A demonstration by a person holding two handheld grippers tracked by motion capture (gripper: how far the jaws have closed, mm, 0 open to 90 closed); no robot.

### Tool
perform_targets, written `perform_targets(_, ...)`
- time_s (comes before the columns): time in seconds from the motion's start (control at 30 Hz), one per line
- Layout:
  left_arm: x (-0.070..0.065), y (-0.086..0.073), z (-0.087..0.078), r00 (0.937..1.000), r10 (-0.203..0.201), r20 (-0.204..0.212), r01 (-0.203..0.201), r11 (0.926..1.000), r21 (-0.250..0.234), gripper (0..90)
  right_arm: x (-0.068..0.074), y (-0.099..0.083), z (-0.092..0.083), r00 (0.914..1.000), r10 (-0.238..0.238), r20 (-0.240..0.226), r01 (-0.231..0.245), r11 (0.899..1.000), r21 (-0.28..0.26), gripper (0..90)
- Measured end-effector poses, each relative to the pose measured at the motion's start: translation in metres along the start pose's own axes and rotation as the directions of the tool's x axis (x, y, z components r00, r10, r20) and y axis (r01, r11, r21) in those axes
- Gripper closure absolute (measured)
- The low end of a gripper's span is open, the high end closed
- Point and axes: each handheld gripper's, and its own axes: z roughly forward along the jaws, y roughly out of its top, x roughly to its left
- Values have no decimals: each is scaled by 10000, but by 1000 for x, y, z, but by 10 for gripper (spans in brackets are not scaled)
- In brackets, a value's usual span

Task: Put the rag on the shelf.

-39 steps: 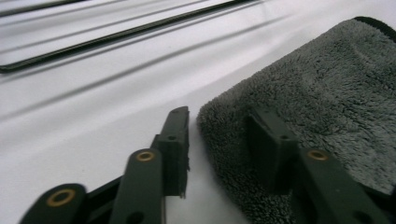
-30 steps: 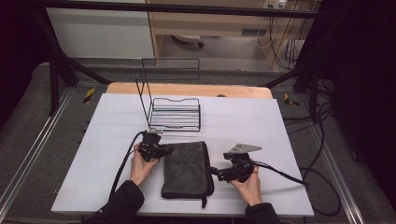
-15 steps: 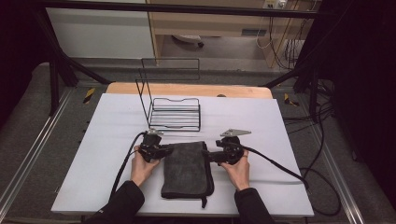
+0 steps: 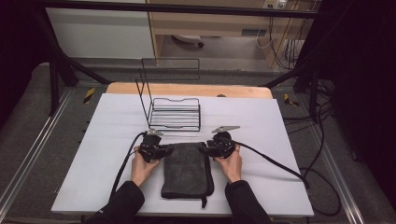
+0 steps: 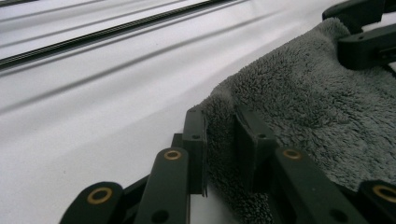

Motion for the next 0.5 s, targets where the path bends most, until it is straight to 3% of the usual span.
perform_targets(0.2, 1, 0, 0, 9999, -62, 87, 62, 10000, 9, 741, 2, -1, 1, 9997, 49, -247, -49, 10000, 0, 587)
perform_targets(0.5, 2, 1, -1, 9996, -224, 145, 224, 9997, 9, 769, 2, 0, -2, 9956, 697, -633, -678, 9972, 328, 757)
